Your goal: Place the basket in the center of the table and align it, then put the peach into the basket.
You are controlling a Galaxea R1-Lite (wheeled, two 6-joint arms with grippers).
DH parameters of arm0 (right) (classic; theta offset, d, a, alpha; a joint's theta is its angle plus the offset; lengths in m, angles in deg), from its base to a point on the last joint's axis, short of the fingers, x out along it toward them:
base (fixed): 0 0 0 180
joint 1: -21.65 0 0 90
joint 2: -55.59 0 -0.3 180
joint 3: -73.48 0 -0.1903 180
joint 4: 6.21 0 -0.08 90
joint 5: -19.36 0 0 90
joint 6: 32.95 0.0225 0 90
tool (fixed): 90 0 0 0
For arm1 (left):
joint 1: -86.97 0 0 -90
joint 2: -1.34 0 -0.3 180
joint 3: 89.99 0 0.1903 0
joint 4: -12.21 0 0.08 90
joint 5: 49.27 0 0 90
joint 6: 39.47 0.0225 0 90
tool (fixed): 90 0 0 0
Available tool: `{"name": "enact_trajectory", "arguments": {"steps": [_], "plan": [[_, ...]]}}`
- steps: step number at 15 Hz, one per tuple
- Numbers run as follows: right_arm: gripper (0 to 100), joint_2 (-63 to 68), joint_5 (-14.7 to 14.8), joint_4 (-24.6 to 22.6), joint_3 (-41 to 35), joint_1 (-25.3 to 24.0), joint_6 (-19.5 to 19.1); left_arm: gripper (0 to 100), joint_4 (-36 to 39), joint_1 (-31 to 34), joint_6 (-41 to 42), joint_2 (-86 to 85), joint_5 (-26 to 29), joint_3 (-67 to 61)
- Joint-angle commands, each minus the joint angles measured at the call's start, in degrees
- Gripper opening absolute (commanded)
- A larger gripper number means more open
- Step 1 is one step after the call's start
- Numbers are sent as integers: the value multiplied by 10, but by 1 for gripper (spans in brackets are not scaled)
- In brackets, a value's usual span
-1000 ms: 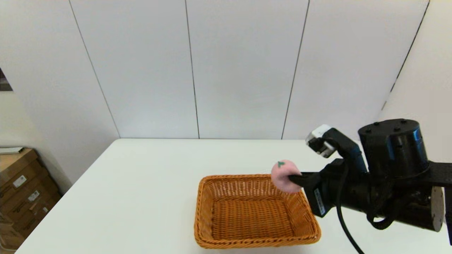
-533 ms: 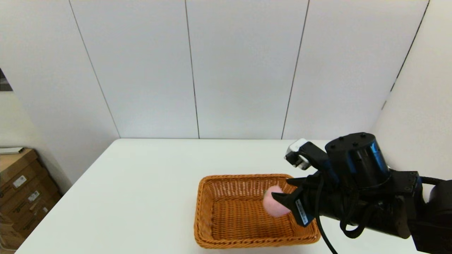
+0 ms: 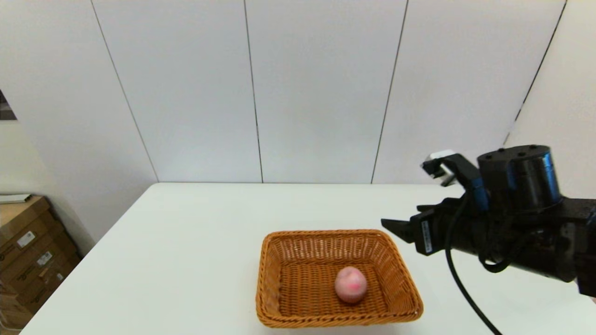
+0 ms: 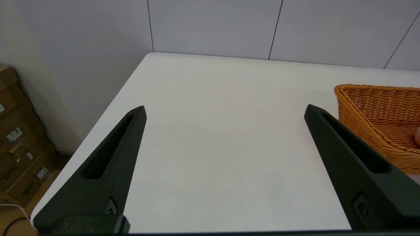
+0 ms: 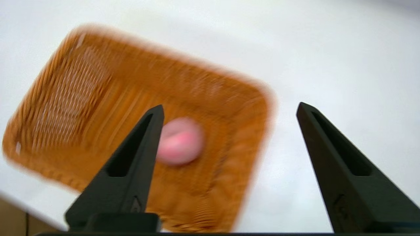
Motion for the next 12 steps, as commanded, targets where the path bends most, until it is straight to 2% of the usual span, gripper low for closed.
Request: {"name": "enact_trajectory", "arguments": {"steps": [1, 3, 4, 5, 6, 8, 11, 12], "plan": [[100, -195, 48, 15, -23, 38, -24, 100, 1, 0, 0, 0, 0, 0], [100, -307, 64, 62, -43, 41, -58, 100, 1, 0, 0, 1, 0, 0], [100, -370, 69, 111, -62, 53, -74, 100, 1, 0, 0, 1, 0, 0], [100, -443, 63, 164, -85, 97, -102, 100, 1, 0, 0, 0, 0, 0], [100, -494, 61, 197, -106, 143, -119, 100, 1, 0, 0, 1, 0, 0], [100, -582, 59, 238, -137, 203, -123, 100, 0, 0, 0, 1, 0, 0], [100, -687, 65, 267, -153, 251, -122, 100, 1, 0, 0, 1, 0, 0], [100, -745, 65, 293, -173, 270, -122, 100, 1, 0, 0, 1, 0, 0]]}}
